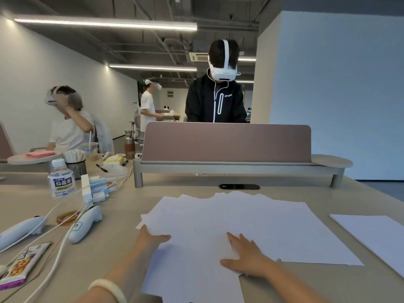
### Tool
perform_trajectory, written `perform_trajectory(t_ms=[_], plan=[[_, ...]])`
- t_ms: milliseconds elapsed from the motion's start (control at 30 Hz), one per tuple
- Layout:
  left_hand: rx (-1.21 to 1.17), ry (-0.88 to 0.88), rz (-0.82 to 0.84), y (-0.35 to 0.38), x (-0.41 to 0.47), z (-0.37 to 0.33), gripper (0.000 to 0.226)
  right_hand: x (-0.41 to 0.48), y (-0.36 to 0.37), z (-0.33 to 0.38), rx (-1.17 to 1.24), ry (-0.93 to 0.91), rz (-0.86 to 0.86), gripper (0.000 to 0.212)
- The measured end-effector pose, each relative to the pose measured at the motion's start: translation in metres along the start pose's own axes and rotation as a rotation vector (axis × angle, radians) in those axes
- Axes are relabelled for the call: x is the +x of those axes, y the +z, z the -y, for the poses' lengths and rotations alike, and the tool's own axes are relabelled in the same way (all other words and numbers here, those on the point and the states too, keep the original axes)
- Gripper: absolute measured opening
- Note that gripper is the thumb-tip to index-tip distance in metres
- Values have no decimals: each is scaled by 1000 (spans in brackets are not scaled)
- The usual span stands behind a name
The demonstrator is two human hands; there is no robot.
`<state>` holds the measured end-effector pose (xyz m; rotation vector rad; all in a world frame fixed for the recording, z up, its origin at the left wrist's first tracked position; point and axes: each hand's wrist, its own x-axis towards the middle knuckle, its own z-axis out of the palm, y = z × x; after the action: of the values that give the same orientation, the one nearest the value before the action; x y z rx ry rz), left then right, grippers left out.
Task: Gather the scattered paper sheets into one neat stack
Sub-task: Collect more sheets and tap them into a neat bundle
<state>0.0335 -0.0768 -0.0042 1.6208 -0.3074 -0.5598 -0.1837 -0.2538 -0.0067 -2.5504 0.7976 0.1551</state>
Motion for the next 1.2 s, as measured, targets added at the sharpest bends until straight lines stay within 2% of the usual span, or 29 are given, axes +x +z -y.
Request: perform_trajectory(t_ms=[67,133,267,367,433,600,833,933,1000,1100,1200], plan=[[-7,-21,14,0,-3,1,118,0,0,-2,124,-71,-52,78],[52,21,-29,1,-3,1,123,1,-1,-8,303,-75,-123,64],[150,70,-72,-3,-4,0,96,8,-4,-29,334,106,-375,71],[309,82,-77,-14,0,1,56,7,-8,-43,313,234,-393,69],[303,120,-75,-17,-1,0,39,7,-9,-48,313,238,-376,68],[104,247,-45,-15,-11,-5,37,9,-15,-50,472,232,-463,70],[-23,222,-9,-18,-4,-8,40,10,-34,-59,986,343,-584,88],[-41,204,14,-22,-1,-8,38,16,-37,-59,1047,350,-564,87],[-32,212,32,-24,0,-8,41,19,-37,-51,1066,300,-500,76],[-26,226,47,-23,0,-11,45,21,-32,-27,1104,149,-321,62],[-47,254,55,-25,-4,-19,43,21,-22,-3,1025,50,-138,65]])
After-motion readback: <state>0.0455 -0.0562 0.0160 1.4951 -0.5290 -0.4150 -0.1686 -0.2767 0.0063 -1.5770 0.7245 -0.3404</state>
